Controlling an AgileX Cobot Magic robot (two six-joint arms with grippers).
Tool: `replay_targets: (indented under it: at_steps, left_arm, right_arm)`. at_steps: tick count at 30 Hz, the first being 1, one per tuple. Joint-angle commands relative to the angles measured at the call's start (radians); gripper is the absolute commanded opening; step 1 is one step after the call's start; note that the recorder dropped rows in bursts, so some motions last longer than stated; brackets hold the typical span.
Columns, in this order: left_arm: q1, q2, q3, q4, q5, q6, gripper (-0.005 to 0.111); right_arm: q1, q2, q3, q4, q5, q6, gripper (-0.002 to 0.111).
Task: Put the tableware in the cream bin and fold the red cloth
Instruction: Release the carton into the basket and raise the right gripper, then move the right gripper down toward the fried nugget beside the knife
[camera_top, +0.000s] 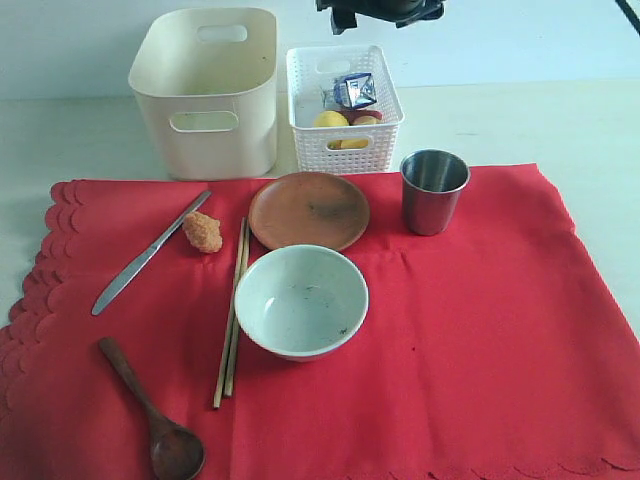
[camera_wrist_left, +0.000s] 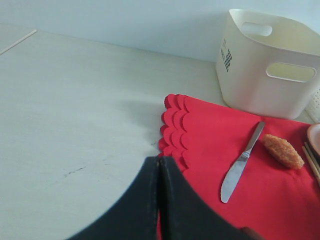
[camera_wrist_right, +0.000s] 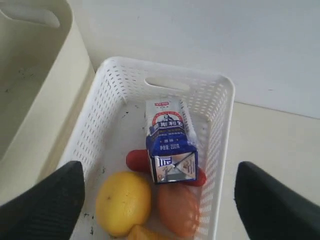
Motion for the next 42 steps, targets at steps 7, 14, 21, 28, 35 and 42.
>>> replay_targets:
  at_steps: [7,14,21,28,35,42]
  left_arm:
    - [-0.007,-0.006,0.003,0.005,-0.005,0.003,0.0]
    - [-0.007,-0.006,0.003,0.005,-0.005,0.003,0.0]
    - [-0.007,-0.006,0.003,0.005,-0.005,0.003,0.0]
    - [-0.007,-0.006,0.003,0.005,-0.005,0.003,0.0]
    - [-0.007,-0.006,0.003,0.005,-0.005,0.003,0.0]
    - [-0.007,-0.006,0.003,0.005,-0.005,0.003,0.0]
  right_arm:
    - [-0.002,-0.098,-0.006,0.066,0.137,-0.008,0.078]
    - [-0.002,-0.154,-0.006,0.196,0.217,-0.078,0.078]
    - [0.034,-0.203,-0.006,0.232,0.292,-0.138,0.078]
    - [0.114,-0.236,-0.006,0.232,0.313,-0.158,0.07]
    - [0.202,-0.236,-0.006,0.23,0.329,-0.182,0.069]
    - [0.258,-0.234,-0.006,0.229,0.329,-0.19,0.069]
